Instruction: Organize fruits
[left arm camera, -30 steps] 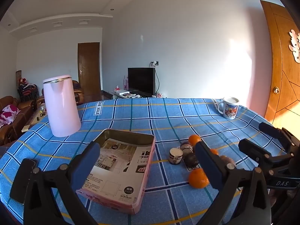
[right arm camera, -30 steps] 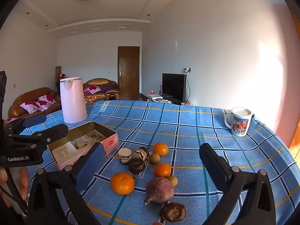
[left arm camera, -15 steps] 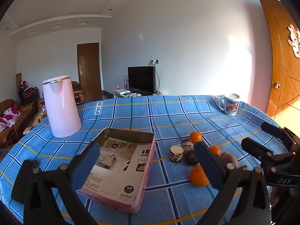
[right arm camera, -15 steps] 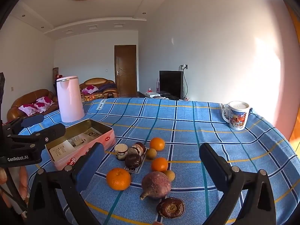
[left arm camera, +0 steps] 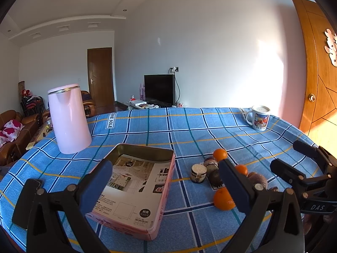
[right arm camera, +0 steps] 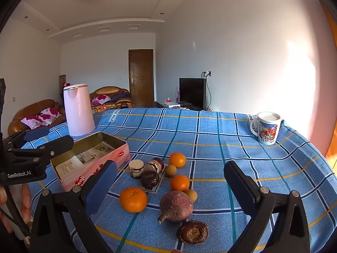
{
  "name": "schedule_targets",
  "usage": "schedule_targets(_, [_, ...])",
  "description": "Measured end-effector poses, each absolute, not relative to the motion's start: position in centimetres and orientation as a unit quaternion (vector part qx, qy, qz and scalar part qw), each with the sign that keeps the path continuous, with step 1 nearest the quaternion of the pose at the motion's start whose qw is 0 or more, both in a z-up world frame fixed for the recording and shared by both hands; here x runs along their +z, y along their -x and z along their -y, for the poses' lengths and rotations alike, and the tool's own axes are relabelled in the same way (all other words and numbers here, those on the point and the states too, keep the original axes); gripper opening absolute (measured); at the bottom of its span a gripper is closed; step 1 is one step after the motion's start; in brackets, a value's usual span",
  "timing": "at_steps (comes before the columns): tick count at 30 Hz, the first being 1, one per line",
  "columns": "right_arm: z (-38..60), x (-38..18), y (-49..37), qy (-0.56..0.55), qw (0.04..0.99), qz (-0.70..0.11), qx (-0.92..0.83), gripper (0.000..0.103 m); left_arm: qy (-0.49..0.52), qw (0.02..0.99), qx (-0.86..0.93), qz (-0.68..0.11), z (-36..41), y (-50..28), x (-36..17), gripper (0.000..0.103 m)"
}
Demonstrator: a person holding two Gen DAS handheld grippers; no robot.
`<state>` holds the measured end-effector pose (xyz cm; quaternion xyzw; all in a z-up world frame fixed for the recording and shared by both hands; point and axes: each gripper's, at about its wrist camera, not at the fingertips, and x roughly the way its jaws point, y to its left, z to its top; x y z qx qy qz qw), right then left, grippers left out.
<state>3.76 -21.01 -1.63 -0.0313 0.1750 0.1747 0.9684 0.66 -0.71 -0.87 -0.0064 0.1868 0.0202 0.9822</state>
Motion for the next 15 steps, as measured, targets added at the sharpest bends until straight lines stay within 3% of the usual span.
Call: schedule_targets(15, [20.93,-1.69,-3.67,0.031,0.968,-0.177,0.177,0.102,0.007,0.982,0.021,-0.187,0.53,-0.69,-1.03,0.103])
